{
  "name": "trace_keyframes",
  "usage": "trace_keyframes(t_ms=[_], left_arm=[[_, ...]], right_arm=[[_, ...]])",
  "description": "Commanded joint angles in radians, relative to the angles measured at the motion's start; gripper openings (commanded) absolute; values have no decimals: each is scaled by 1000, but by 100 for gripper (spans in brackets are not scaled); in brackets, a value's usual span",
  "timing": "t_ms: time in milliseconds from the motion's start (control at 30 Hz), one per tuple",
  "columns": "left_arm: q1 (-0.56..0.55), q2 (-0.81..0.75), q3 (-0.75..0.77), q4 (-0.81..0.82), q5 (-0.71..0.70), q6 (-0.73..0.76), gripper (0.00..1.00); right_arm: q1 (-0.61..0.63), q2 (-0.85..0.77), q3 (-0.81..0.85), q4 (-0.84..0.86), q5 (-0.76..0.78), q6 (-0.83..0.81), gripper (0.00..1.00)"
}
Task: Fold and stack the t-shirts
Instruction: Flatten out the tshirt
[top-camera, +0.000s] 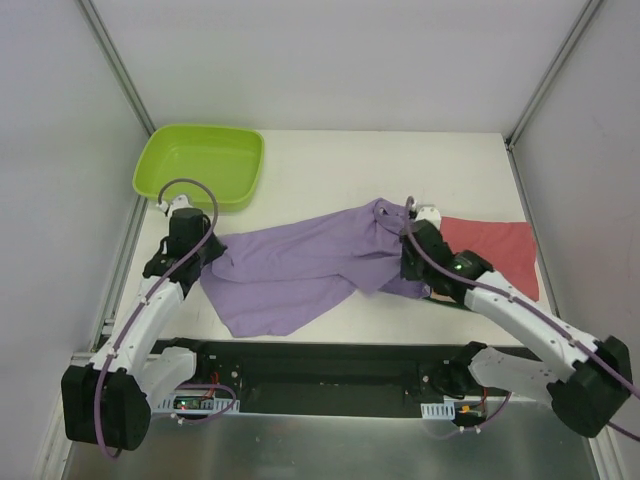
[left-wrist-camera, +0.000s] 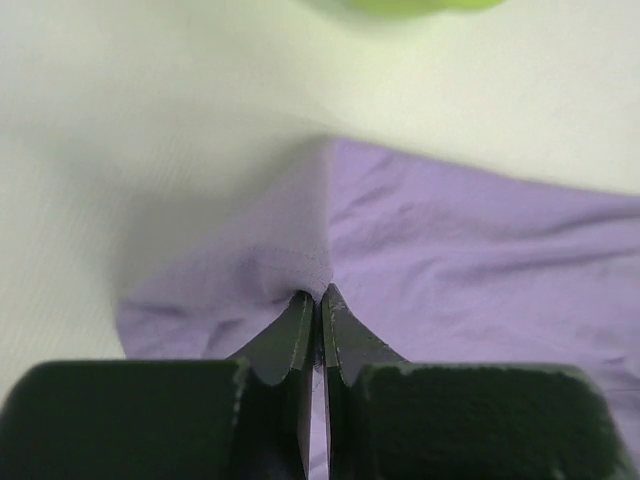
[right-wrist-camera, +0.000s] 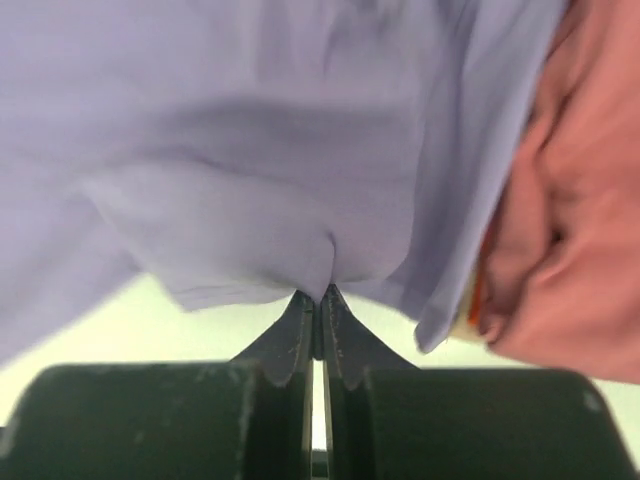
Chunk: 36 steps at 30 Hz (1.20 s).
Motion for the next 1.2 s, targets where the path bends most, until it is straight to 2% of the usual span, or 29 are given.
trace_keyframes(t_ms=[0, 233, 367, 767, 967, 1167], left_arm=[[6, -60, 148, 8, -15, -1, 0], [6, -149, 326, 8, -79, -56, 0], [6, -236, 412, 4, -71, -49, 0], [6, -457, 627, -12, -26, -41, 0], [6, -480, 775, -42, -13, -36, 0], [6, -454, 869, -47, 8, -39, 0]], right_arm=[[-82, -144, 178, 14, 85, -155, 1], [-176, -218, 488, 9, 96, -331, 1], [-181, -198, 739, -58, 76, -411, 1], [-181, -102, 1382, -230, -229, -503, 1], [-182, -135, 1488, -163, -350, -488, 1], [-182, -149, 1517, -64, -341, -503, 1]])
